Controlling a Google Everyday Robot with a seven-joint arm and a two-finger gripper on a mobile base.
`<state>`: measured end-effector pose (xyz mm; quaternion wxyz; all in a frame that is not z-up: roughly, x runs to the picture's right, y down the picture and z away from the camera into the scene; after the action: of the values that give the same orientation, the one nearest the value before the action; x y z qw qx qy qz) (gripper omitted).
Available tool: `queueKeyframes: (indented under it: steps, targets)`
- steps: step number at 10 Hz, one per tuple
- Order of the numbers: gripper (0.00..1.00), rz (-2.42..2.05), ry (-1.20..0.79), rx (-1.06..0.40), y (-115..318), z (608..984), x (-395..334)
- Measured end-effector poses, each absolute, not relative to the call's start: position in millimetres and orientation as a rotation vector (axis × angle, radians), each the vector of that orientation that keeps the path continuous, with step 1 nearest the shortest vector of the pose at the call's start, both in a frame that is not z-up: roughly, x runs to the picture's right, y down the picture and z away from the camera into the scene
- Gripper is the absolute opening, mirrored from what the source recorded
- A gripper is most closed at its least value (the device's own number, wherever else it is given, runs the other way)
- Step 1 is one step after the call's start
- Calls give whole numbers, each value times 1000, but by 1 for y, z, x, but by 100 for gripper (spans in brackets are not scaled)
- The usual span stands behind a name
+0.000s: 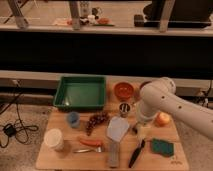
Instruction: Place towel in purple bowl
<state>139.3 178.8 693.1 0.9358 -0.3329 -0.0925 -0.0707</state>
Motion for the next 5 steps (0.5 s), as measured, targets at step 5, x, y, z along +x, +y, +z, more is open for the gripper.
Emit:
queueKeyframes:
  steps: [5]
  targets:
    - [80, -236, -301, -715, 201, 716, 82]
